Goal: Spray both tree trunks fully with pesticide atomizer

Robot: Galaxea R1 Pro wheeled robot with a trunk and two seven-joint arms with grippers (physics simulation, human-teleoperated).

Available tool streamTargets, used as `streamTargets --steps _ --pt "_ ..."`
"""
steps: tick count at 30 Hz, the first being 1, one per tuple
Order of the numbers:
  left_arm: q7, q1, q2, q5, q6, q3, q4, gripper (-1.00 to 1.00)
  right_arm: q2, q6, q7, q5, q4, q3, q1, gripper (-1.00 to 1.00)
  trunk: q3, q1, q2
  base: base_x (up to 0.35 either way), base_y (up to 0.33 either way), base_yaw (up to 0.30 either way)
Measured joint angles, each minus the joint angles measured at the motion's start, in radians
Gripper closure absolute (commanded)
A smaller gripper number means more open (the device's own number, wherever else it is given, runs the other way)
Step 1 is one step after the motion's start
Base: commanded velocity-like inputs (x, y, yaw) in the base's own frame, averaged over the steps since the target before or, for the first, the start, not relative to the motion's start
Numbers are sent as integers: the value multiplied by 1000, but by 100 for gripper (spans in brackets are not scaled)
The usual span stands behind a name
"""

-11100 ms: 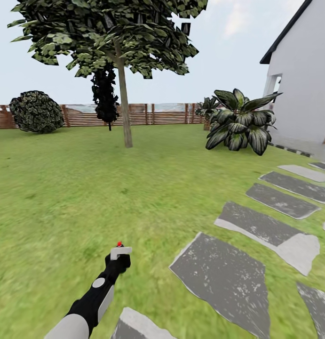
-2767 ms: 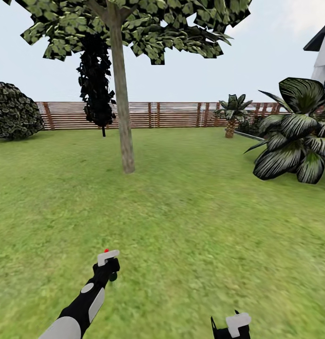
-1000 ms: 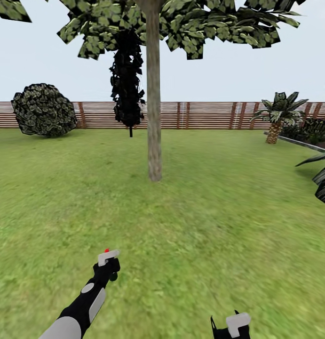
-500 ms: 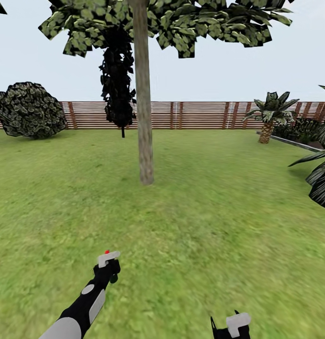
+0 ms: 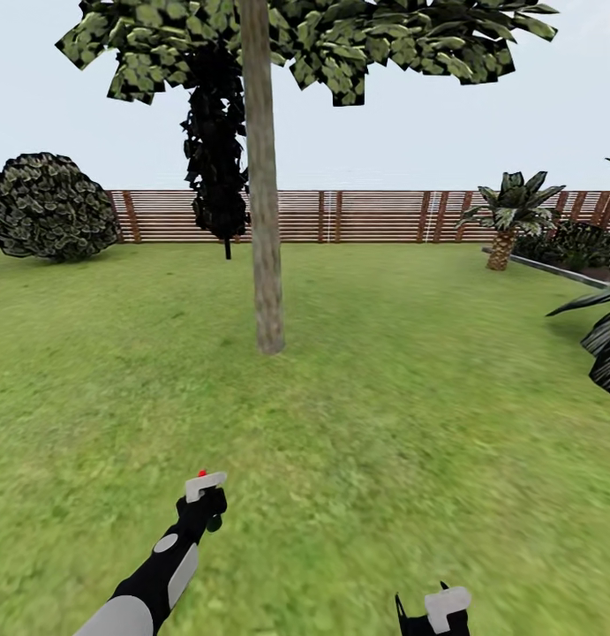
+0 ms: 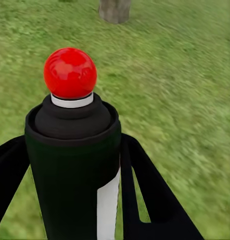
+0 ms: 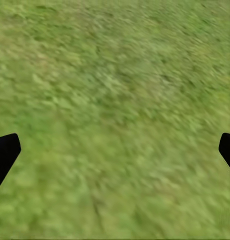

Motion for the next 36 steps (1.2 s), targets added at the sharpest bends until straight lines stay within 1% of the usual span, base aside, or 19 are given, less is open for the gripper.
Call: streamTargets --steps 36 --pt "0 0 0 6 1 4 0 100 -2 0 0 1 -5 -1 0 -100 0 0 0 350 -4 0"
